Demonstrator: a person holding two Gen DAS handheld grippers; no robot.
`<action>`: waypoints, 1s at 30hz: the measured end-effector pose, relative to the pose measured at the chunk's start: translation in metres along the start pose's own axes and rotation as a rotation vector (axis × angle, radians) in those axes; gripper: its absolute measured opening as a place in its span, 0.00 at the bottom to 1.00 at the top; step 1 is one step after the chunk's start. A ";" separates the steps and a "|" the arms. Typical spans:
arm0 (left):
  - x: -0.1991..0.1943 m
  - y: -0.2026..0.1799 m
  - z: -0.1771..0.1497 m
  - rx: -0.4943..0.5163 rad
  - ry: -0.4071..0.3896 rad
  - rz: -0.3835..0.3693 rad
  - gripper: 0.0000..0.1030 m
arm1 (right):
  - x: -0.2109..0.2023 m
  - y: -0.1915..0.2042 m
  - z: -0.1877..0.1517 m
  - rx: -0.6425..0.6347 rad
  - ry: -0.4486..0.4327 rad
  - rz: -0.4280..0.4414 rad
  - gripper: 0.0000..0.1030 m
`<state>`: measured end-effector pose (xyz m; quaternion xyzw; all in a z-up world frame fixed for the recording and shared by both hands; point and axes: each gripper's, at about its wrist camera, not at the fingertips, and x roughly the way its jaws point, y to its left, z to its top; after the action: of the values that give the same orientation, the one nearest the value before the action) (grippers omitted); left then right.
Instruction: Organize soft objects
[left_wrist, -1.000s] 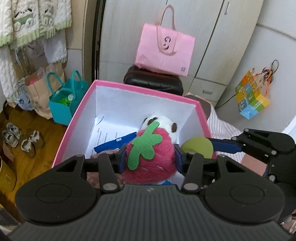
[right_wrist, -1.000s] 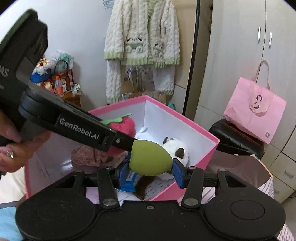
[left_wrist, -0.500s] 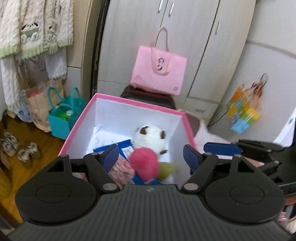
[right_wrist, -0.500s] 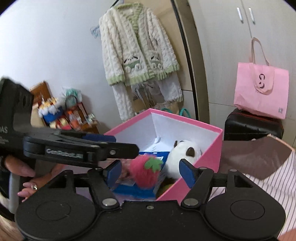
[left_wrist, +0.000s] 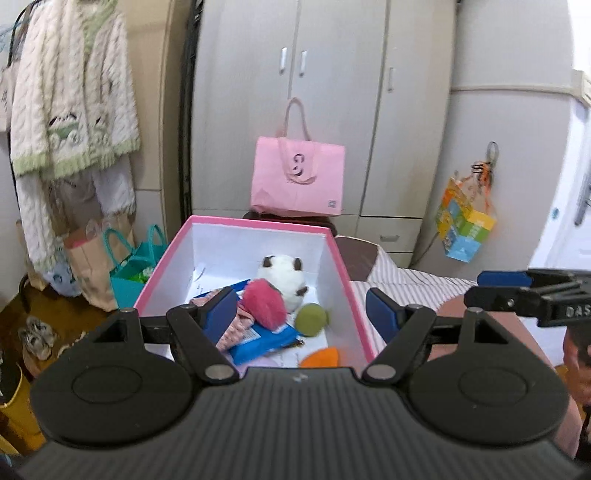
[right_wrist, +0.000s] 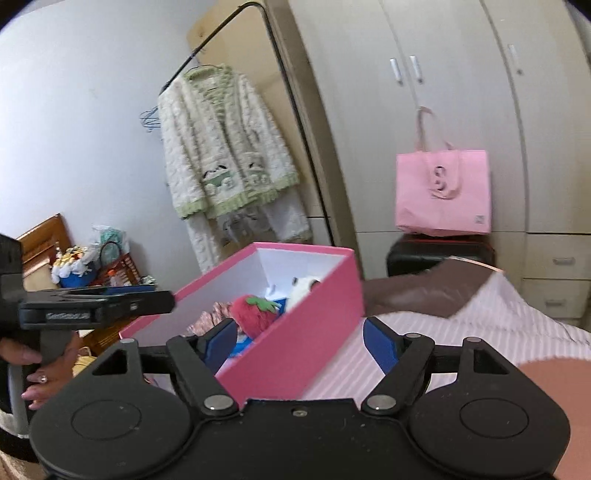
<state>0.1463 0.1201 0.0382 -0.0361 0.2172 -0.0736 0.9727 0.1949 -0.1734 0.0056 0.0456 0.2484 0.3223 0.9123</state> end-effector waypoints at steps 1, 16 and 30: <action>-0.006 -0.004 -0.001 0.005 -0.005 -0.009 0.74 | -0.006 0.003 -0.002 -0.012 -0.003 -0.017 0.77; -0.042 -0.048 -0.056 -0.013 -0.002 -0.088 0.76 | -0.089 0.039 -0.058 -0.060 -0.099 -0.223 0.84; -0.090 -0.052 -0.053 0.020 -0.145 -0.147 0.91 | -0.108 0.037 -0.059 0.011 -0.137 -0.327 0.97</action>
<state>0.0362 0.0808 0.0329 -0.0475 0.1423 -0.1444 0.9781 0.0725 -0.2147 0.0089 0.0315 0.1917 0.1646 0.9670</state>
